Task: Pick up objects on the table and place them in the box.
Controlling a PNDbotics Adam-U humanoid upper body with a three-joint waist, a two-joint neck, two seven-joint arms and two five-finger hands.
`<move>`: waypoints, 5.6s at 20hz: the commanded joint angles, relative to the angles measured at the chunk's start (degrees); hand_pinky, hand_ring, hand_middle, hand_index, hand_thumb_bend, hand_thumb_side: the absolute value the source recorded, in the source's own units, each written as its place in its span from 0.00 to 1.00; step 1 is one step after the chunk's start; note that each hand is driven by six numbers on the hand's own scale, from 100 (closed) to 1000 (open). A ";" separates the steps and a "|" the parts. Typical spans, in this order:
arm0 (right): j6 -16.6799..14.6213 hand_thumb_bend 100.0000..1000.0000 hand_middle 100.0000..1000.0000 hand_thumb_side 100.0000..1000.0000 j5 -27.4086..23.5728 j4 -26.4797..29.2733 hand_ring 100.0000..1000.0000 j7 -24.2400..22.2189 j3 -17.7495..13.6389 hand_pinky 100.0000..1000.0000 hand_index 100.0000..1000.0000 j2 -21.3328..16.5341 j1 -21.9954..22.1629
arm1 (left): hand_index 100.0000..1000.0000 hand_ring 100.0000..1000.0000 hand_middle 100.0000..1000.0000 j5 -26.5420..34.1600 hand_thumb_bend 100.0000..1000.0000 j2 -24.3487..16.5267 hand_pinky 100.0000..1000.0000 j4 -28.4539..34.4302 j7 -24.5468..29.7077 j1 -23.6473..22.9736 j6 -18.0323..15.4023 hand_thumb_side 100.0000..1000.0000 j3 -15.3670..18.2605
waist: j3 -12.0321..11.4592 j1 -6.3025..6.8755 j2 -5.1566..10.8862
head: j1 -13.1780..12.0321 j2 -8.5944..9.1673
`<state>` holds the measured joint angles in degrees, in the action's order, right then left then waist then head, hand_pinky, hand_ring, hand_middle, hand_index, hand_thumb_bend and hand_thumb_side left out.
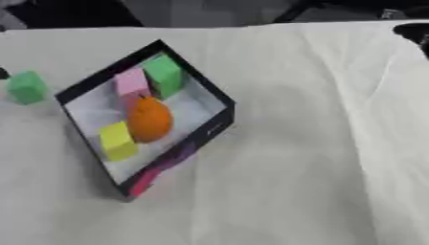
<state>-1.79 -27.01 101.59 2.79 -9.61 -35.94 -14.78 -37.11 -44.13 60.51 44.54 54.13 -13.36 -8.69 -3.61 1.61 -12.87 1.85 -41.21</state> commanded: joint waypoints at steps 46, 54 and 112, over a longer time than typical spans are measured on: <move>0.88 0.00 0.64 0.58 0.90 0.67 0.64 -0.32 -0.40 0.88 0.81 0.25 -0.88 | 0.85 0.89 0.80 -12.62 0.45 1.22 0.89 -12.00 -14.20 0.92 1.69 0.04 5.47 | 2.92 -1.26 -4.51 | -3.91 4.33; 1.07 0.00 0.64 0.58 0.87 0.43 0.64 -0.28 -0.50 0.88 0.81 0.71 -0.85 | 0.78 0.82 0.70 -10.38 0.32 2.14 0.83 -13.86 -12.88 1.05 3.96 0.09 5.80 | 3.44 -1.33 -4.88 | -4.33 4.62; 1.15 0.00 0.65 0.55 0.05 0.45 0.65 -1.91 -0.02 0.89 0.81 0.27 -1.25 | 0.48 0.56 0.41 4.56 0.10 -0.74 0.65 37.14 -14.06 -4.15 14.13 0.00 -24.45 | 3.01 -0.24 -1.85 | 0.41 2.06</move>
<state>-0.49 -26.94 101.23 0.99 -9.15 -34.37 -15.38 -31.43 -44.21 99.15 31.82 49.40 0.93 -34.65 -0.71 0.92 -15.69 2.24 -39.88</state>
